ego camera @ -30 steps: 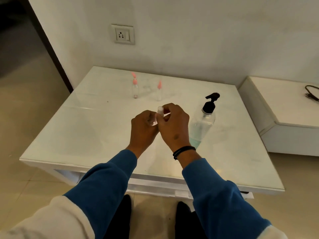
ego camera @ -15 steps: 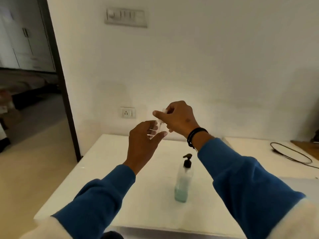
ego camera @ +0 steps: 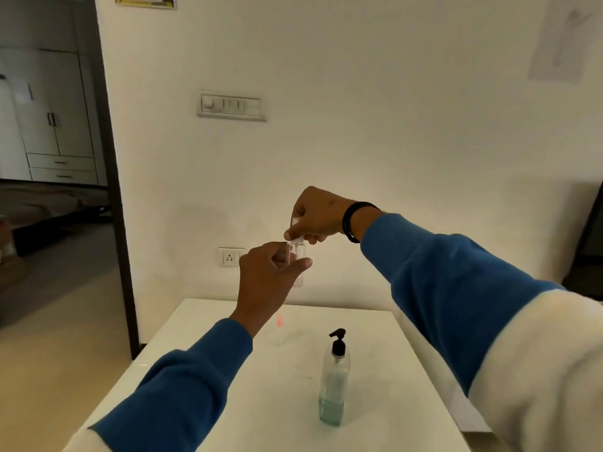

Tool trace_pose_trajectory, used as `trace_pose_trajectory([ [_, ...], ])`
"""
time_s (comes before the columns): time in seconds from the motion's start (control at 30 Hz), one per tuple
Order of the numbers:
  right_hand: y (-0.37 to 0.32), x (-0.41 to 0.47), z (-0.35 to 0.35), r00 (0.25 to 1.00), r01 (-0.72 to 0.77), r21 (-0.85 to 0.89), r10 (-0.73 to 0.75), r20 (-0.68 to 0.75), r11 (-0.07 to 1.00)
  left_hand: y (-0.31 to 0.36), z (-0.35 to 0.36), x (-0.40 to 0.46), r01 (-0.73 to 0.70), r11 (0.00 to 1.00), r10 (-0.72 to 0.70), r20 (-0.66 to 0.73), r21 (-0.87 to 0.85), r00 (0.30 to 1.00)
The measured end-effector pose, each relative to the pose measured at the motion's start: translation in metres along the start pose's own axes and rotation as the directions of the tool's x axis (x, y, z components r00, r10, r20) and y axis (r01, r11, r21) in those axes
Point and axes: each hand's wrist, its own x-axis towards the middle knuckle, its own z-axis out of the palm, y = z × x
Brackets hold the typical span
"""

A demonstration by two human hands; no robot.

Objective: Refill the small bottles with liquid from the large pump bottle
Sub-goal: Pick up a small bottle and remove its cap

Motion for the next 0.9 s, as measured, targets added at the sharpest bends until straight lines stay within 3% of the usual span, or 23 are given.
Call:
trace_pose_trajectory([
  [0.17, -0.011, -0.006, -0.018, 0.991, 0.002, 0.021, -0.005, 0.131, 1.000, 0.000, -0.005, 0.001, -0.005, 1.000, 0.005, 0.023, -0.001, 1.000],
  [0.4, -0.018, -0.007, -0.023, 0.998, 0.008, -0.077, -0.003, 0.062, 0.997, 0.014, -0.009, 0.004, -0.015, 1.000, 0.015, -0.004, -0.005, 1.000],
  [0.63, -0.025, -0.012, -0.025, 0.984, 0.025, -0.046, -0.017, 0.179, 0.999, 0.016, -0.014, -0.001, 0.004, 1.000, -0.004, 0.025, 0.019, 1.000],
  [0.9, -0.032, -0.005, -0.016, 1.000, -0.008, -0.130, 0.008, 0.002, 0.991, 0.023, -0.016, 0.005, 0.013, 1.000, -0.013, 0.021, 0.023, 1.000],
])
